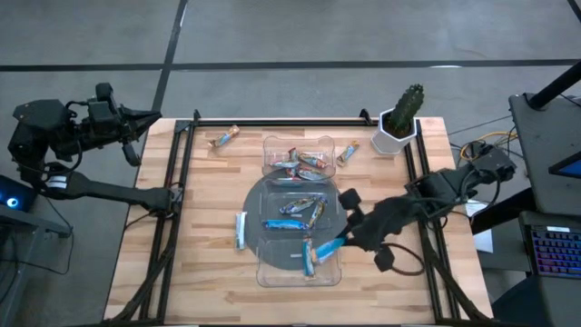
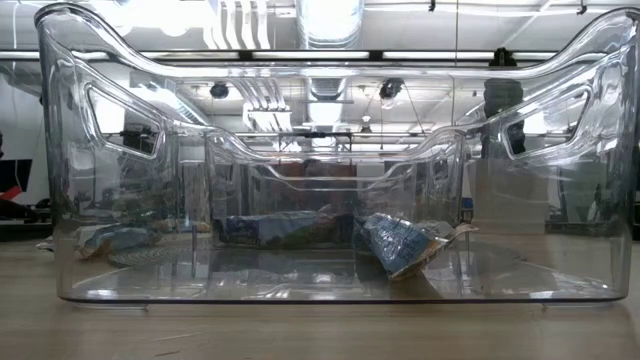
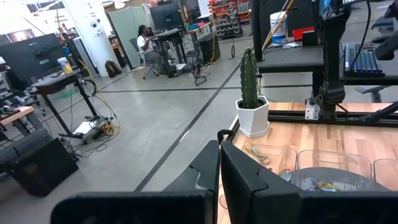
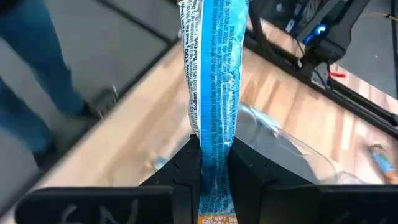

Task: Pick and place Granola Bars by type
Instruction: Put the yellow granola bar into the bottom transparent bin

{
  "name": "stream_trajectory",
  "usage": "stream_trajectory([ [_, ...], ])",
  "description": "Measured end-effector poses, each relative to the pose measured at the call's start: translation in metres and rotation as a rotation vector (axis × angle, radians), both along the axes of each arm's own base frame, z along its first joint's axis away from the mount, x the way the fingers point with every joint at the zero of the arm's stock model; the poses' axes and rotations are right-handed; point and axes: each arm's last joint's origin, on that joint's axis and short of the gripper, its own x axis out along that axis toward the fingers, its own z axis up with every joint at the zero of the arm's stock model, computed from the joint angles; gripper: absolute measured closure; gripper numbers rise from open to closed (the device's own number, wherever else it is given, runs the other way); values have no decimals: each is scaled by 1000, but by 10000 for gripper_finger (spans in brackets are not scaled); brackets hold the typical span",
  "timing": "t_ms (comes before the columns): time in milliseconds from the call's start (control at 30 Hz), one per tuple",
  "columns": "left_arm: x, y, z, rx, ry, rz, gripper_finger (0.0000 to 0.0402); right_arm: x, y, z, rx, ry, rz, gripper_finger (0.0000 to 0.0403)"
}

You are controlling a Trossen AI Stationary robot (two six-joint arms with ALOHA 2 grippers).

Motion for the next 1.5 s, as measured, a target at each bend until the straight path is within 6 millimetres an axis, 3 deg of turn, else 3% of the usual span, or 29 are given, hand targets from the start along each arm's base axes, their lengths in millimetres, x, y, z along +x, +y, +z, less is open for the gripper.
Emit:
stream_trajectory([
  [367,0,0,0,18,10,-4,402,37,-5,-25,-273,57,132,349],
  [733,0,0,0,20,11,-4,402,75,-1,-84,-401,245,299,349],
  [1033,0,0,0,37,21,-7,402,84,3,-123,-532,346,486,349],
  [1267,0,0,0,58,33,-12,402,83,3,-138,-494,362,615,349],
  [1500,0,0,0,58,33,-12,402,83,-9,-146,-425,404,610,346],
])
